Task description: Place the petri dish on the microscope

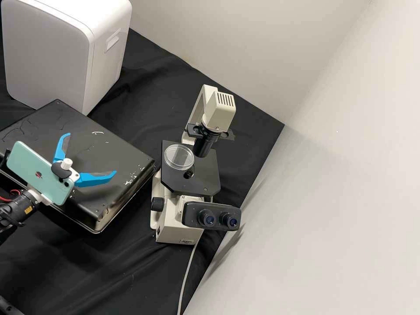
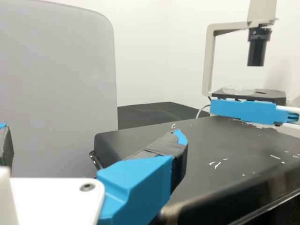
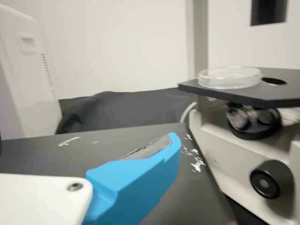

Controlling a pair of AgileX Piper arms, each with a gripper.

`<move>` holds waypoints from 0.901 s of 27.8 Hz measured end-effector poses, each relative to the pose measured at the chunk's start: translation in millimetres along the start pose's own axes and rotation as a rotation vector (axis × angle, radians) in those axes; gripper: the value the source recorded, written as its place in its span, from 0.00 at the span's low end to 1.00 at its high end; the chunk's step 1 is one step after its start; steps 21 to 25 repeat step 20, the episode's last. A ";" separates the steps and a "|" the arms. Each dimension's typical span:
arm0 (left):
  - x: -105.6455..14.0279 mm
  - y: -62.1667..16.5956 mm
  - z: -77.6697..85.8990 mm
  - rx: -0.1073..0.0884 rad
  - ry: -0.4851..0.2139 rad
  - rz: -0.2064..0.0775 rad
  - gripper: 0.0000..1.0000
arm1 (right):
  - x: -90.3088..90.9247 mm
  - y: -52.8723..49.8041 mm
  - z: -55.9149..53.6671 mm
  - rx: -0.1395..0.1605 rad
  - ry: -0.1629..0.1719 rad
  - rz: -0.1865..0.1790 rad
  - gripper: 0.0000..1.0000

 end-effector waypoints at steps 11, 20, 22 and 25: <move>-3.2 11.2 -5.8 -0.120 0.032 0.058 1.00 | -6.9 -7.9 -15.3 -0.024 0.054 -0.013 1.00; -3.2 11.2 -5.7 -0.120 0.031 0.058 1.00 | -6.7 -5.7 -14.1 -0.018 0.044 0.001 1.00; -3.2 11.2 -5.7 -0.120 0.031 0.058 1.00 | -6.7 -5.7 -14.1 -0.018 0.044 0.001 1.00; -3.2 11.2 -5.7 -0.120 0.031 0.058 1.00 | -6.7 -5.7 -14.1 -0.018 0.044 0.001 1.00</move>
